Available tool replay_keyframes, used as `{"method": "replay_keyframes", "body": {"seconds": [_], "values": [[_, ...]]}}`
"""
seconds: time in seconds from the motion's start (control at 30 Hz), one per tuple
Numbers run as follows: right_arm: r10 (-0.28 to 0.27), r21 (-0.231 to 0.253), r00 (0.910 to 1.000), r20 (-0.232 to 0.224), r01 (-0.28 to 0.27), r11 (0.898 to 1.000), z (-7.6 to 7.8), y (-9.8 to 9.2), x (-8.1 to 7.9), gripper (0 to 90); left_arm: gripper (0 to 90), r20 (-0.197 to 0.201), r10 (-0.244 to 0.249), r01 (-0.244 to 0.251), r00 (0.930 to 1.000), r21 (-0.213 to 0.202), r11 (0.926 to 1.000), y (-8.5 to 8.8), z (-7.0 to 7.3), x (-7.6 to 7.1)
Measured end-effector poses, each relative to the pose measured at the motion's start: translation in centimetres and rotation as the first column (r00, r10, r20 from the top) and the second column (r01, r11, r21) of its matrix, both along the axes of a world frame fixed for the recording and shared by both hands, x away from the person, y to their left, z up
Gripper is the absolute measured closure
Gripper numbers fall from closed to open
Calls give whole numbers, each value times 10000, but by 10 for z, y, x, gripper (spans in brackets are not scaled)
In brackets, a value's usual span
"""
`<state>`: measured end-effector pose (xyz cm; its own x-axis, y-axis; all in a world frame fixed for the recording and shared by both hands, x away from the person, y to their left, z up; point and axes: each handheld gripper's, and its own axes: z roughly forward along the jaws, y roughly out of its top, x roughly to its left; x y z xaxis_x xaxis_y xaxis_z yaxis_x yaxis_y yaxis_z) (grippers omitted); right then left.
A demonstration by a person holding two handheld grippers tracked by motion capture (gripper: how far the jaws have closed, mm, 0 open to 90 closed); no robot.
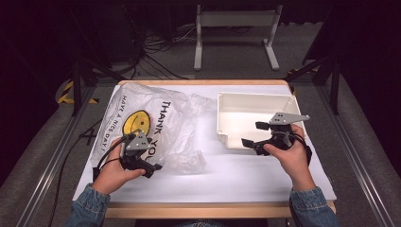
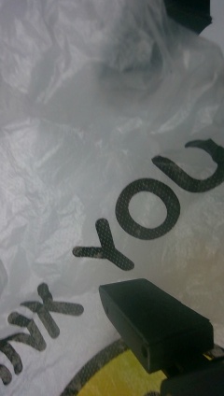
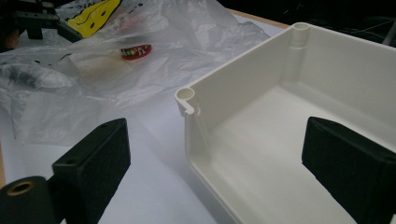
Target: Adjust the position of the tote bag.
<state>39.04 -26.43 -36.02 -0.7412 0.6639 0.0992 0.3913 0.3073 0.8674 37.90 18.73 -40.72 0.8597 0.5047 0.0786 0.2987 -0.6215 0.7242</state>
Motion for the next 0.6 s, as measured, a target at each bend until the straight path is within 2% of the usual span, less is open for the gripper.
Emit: {"method": "replay_keyframes", "body": {"seconds": [0.2,0.27,0.37,0.43,0.47,0.5,0.53,0.57,0.6], "values": [[-8,-25,10000,-29,8,10000,-1,1,0,75,38,106,441,-443,9990,154,9989,2,-7,5],[9,-12,10000,-65,-9,10000,-2,2,0,74,47,120,714,-719,9974,493,9962,1,-12,8],[18,-40,10000,-69,-19,10000,-2,2,1,73,127,63,771,-773,9970,602,9952,3,-15,9],[25,-42,10000,-70,-25,10000,-2,3,1,73,246,30,744,-744,9972,623,9953,3,-15,10],[37,-24,10000,-74,-37,10000,-2,3,1,72,407,-65,644,-638,9979,681,9956,5,-14,10],[37,-24,10000,-74,-37,10000,-2,3,1,72,407,-128,583,-573,9982,670,9961,5,-14,9],[45,-22,10000,-89,-45,10000,-3,3,0,73,617,-221,515,-497,9984,778,9957,7,-12,7],[47,-11,9999,-99,-48,10000,-3,3,1,73,713,-221,515,-497,9984,778,9957,7,-12,7],[47,-11,9999,-99,-48,10000,-3,3,1,73,713,-281,572,-548,9980,789,9954,8,-10,6]]}}
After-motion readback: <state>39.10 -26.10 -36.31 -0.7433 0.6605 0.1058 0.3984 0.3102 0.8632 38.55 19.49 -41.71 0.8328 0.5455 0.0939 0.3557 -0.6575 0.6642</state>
